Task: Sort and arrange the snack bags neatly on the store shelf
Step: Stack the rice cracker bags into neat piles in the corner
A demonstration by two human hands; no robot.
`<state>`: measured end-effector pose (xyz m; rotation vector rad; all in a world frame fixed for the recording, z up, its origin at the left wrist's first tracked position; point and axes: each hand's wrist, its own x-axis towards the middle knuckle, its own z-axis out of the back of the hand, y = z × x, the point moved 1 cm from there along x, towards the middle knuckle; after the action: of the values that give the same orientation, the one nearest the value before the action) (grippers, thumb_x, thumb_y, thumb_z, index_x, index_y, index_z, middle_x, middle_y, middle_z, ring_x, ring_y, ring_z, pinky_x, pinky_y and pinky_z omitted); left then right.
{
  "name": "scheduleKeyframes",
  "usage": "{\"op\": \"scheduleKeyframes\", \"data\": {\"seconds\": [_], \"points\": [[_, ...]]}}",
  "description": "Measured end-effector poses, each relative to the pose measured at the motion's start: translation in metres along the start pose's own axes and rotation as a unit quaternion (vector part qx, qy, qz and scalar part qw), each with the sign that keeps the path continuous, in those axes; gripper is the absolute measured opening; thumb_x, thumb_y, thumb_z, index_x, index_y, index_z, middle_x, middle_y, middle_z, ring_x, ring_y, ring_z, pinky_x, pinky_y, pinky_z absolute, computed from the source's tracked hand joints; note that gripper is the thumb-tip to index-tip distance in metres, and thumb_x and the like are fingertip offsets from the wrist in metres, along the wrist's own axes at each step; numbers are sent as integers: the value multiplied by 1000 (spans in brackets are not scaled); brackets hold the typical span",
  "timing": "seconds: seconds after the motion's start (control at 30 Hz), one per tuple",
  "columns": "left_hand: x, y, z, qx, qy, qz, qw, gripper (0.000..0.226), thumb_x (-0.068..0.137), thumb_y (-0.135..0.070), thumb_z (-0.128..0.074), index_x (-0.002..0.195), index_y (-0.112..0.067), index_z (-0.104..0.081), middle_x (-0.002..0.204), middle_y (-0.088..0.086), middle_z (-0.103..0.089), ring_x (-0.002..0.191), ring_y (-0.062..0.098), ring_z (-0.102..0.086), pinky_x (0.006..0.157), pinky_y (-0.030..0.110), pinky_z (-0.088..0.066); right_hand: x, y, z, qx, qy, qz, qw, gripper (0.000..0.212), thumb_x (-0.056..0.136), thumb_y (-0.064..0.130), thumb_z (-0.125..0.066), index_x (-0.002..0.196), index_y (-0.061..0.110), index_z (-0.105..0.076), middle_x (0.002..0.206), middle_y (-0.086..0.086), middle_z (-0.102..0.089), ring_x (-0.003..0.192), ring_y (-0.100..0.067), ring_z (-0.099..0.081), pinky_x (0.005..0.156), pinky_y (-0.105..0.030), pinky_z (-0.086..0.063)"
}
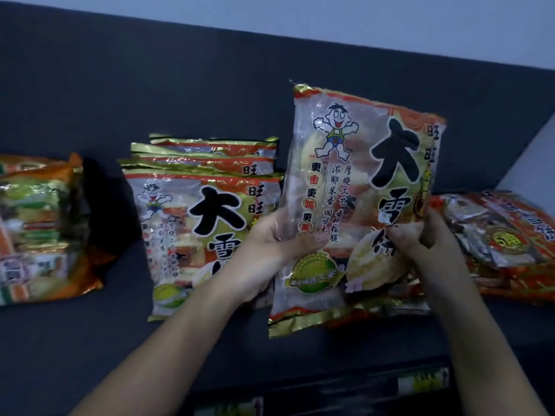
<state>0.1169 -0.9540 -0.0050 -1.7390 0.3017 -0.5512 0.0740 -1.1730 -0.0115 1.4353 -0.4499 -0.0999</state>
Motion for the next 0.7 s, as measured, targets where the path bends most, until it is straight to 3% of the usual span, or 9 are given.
{"op": "scheduleKeyframes", "data": {"seconds": [0.07, 0.13, 0.23, 0.3, 0.33, 0.4, 0.47, 0.57, 0.7], "points": [[-18, -5, 14, 75, -48, -39, 995, 30, 76, -12, -71, 104, -12, -64, 88, -8, -73, 78, 5, -67, 67, 17, -50, -13, 3, -18, 21, -13, 24, 999, 58, 61, 27, -72, 116, 30, -54, 105, 10, -69, 95, -6, -66, 70, -17, -54], [-38, -5, 27, 153, -117, -77, 978, 36, 73, -25, -74, 106, -22, -61, 82, -18, -69, 69, -3, -61, 64, 14, -45, -27, 3, -37, 7, -38, 47, 998, 70, 57, 28, -83, 120, 28, -53, 110, 7, -67, 99, -8, -65, 73, -20, -55], [-66, 1, 47, 188, -193, -94, 959, 50, 73, -35, -74, 114, -43, -46, 106, -33, -59, 100, -11, -56, 77, 9, -44, -46, -4, -70, -1, -56, 60, 997, 94, 49, 50, -85, 131, 29, -44, 123, 6, -61, 112, -16, -60, 90, -46, -52], [-78, 13, 61, 199, -194, -78, 957, 71, 73, -43, -78, 129, -46, -34, 131, -35, -45, 123, -13, -42, 95, 11, -41, -54, -13, -95, 3, -51, 58, 997, 98, 50, 50, -85, 134, 25, -41, 127, 2, -58, 115, -18, -58, 94, -51, -49], [-83, 19, 69, 216, -192, -68, 955, 87, 69, -48, -79, 138, -40, -29, 140, -27, -40, 131, -4, -38, 104, 23, -40, -58, -18, -108, 1, -50, 51, 997, 97, 53, 47, -86, 135, 24, -40, 129, 2, -56, 118, -17, -56, 97, -50, -47], [-90, 31, 85, 246, -209, -55, 945, 106, 60, -54, -81, 145, -34, -20, 143, -11, -41, 132, 9, -43, 108, 41, -39, -65, -28, -133, 5, -46, 37, 998, 96, 56, 42, -87, 137, 24, -38, 130, 4, -54, 118, -13, -54, 99, -45, -47], [-98, 38, 99, 262, -235, -41, 935, 107, 57, -55, -81, 144, -33, -21, 138, -10, -44, 126, 7, -47, 104, 39, -43, -70, -39, -154, 20, -33, 27, 999, 92, 55, 42, -84, 135, 29, -40, 126, 8, -57, 114, -8, -56, 94, -38, -50], [-107, 49, 113, 293, -255, -37, 921, 96, 61, -54, -77, 140, -41, -25, 132, -21, -38, 126, 1, -43, 103, 32, -43, -76, -59, -176, 43, -10, 3, 999, 88, 58, 34, -85, 132, 36, -38, 121, 16, -56, 103, 7, -57, 82, -16, -49], [-111, 70, 119, 386, -302, -19, 872, 104, 62, -67, -66, 145, -26, -20, 139, -18, -20, 134, -4, -11, 111, 42, -30, -80, -75, -185, 30, -11, 21, 999, 80, 67, 44, -80, 130, 50, -33, 135, 10, -44, 116, 4, -50, 85, -6, -43]]}}
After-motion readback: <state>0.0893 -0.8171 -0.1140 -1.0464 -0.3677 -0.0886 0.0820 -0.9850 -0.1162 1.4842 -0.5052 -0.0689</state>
